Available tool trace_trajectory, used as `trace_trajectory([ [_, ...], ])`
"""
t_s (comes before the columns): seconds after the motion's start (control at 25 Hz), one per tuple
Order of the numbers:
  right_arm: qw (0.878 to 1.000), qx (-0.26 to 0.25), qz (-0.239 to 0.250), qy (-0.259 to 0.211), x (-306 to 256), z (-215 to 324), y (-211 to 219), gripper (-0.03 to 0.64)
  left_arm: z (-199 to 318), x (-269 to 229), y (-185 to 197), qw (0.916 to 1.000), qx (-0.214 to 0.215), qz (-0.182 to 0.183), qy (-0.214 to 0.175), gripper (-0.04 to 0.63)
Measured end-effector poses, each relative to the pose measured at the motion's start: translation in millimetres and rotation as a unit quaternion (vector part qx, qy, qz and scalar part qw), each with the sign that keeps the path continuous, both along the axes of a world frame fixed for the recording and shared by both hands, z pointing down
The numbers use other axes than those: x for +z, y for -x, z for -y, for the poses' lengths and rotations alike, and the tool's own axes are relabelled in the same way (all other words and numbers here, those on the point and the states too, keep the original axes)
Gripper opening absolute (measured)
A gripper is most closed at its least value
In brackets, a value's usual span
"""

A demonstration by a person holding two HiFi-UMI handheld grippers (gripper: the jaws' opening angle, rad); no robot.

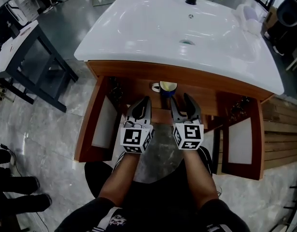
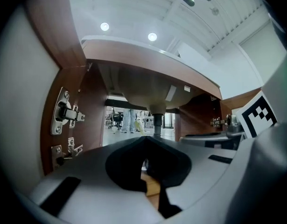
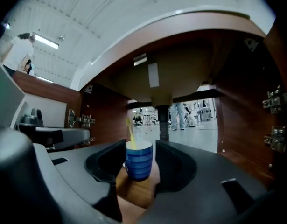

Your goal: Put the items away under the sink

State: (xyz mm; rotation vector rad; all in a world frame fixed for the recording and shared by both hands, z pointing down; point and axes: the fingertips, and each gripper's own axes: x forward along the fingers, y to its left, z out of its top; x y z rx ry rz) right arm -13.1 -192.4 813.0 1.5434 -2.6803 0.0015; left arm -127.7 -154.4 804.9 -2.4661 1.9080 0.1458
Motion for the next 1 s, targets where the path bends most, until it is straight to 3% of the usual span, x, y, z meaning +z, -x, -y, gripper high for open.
trace_trajectory([
  [0.04,1.000,0.011,0.002,-0.010,-6.5,-3.4,-3.6,0.181,-0.7,-0.9,-1.9,1.0000,0.003,-0.008,0.002,0.000],
  [0.12,0.999,0.026,-0.004,-0.020,-14.6,-11.3,-6.9,0.111,-5.8,-6.6,-7.4,0.9999,0.011,-0.010,0.000,0.000],
  [0.28,0.999,0.034,-0.014,0.008,-23.1,-21.7,-10.4,0.032,-21.7,-39.1,-22.9,0.9986,0.043,-0.011,-0.026,0.000],
  [0.44,1.000,0.020,-0.015,0.010,-61.1,-41.1,-3.2,0.024,-32.8,-70.9,-27.6,0.9985,0.055,-0.006,0.002,0.000],
  [0.64,1.000,0.014,-0.020,-0.003,-135.6,-76.5,3.9,0.023,-50.1,-124.7,-20.0,0.9991,0.007,0.005,0.042,0.000],
  [1.0,0.999,-0.006,-0.038,0.017,-279.1,-102.2,-11.6,0.023,-79.3,-262.5,-36.3,0.9974,0.024,0.018,0.066,0.000],
])
